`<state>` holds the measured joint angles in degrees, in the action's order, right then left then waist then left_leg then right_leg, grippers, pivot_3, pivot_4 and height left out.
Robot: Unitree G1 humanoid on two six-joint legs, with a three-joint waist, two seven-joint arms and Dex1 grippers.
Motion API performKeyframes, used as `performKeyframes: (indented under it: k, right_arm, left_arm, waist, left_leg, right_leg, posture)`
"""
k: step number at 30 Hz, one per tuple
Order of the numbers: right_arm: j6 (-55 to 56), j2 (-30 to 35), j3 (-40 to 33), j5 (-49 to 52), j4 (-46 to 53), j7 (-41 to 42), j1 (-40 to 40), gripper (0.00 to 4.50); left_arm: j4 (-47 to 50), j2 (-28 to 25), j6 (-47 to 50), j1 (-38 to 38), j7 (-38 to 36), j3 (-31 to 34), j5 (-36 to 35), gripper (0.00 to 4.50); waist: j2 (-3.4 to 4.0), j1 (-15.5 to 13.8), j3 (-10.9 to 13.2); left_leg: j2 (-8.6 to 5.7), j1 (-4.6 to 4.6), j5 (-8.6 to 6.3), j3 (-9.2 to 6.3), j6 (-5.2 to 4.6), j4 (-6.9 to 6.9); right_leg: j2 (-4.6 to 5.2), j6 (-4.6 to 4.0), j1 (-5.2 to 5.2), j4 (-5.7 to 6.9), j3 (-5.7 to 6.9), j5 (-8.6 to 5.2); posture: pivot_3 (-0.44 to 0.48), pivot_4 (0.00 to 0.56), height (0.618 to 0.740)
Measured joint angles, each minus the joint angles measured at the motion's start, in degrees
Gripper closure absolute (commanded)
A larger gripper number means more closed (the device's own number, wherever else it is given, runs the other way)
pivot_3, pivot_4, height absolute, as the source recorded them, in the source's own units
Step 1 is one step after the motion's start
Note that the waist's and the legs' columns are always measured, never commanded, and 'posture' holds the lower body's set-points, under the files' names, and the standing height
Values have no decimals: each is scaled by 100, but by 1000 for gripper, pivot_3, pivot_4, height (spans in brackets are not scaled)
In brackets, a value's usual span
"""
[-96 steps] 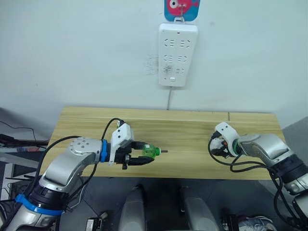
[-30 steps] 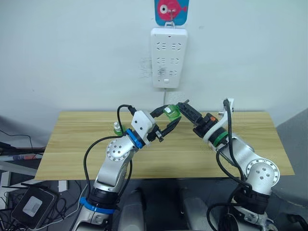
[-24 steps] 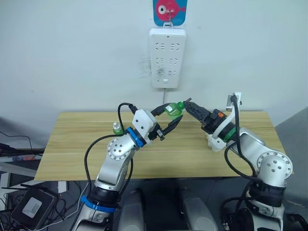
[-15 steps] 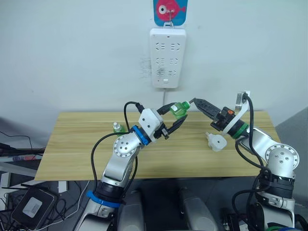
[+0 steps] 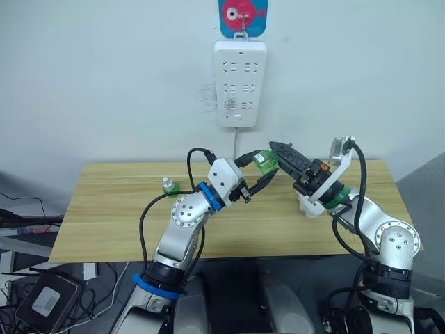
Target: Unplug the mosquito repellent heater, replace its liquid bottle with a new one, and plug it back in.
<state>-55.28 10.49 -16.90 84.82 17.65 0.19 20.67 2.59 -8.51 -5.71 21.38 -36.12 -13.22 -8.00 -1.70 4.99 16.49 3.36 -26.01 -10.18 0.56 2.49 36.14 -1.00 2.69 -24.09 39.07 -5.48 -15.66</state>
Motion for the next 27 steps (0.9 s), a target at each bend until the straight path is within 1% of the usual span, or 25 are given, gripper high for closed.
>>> performKeyframes:
  k: [7, 8, 15, 18, 19, 21, 22, 24, 27]
  right_arm:
    - [214, 137, 160, 221, 9, -105, -155, 3558]
    - [234, 161, 183, 250, 9, -108, -155, 3687]
    - [351, 274, 327, 388, 5, -143, -156, 3682]
    - [356, 345, 417, 419, 5, -150, -176, 3682]
    - [351, 356, 488, 420, 7, -143, -176, 3682]
    - [359, 480, 547, 346, 11, -43, -176, 3682]
    - [375, 592, 554, 216, 19, 45, -177, 3682]
    - [412, 879, 587, -171, 53, 249, -204, 3682]
    - [897, 1146, 956, -1458, 150, 612, -292, 3682]
  left_arm:
    - [87, -6, -91, -21, -90, -3, -43, 2254]
    - [97, -7, -97, -23, -92, -1, -44, 2254]
    - [115, -37, -202, -73, -160, -14, -46, 2254]
    - [184, -169, -61, -135, -237, -20, -86, 1180]
    - [203, -282, 76, -163, -270, -37, -85, 917]
    - [291, -529, 472, -320, -349, -67, -79, 207]
    - [344, -705, 656, -413, -374, -59, -75, 0]
    - [509, -1157, 991, -626, -500, 9, -78, 0]
    - [1082, -1728, 1666, -1018, -772, 129, -295, 0]
  waist:
    - [0, -1, 0]
    - [1, -2, -1]
    - [1, -3, -1]
    - [1, -3, -1]
    - [1, -3, -1]
    - [1, -3, -1]
    - [1, -3, -1]
    - [2, -8, -1]
    - [3, -17, -1]
  left_leg:
    - [0, 0, 0, 2, 0, 0]
    - [0, 2, 0, 2, 0, 0]
    - [1, 2, 0, 3, -1, -1]
    - [2, 2, 0, 1, -1, -1]
    - [2, 4, 0, 1, -1, -1]
    - [3, 4, 0, 2, -1, -1]
    - [4, 4, 0, 1, -1, -1]
    - [7, 4, 0, 0, -1, -3]
    - [13, 5, 0, 0, 0, -6]
  right_leg:
    - [1, 0, 0, -1, -1, 0]
    - [0, 0, 1, 0, -1, 0]
    - [0, -1, 1, -1, -2, 1]
    - [-1, 0, 0, 0, -1, 0]
    - [-1, 0, 1, 0, -1, 0]
    - [-1, 1, 0, 1, -2, -1]
    - [-1, 1, -1, 1, -1, -1]
    - [-1, 1, -1, 0, 1, -1]
    - [0, 2, -4, -1, 1, -2]
  posture:
    - [-114, 250, 740]
    - [-112, 251, 740]
    - [-109, 253, 740]
    - [-93, 254, 740]
    - [-89, 254, 740]
    - [-81, 254, 740]
    - [-73, 253, 740]
    - [-57, 254, 740]
    - [-48, 257, 740]
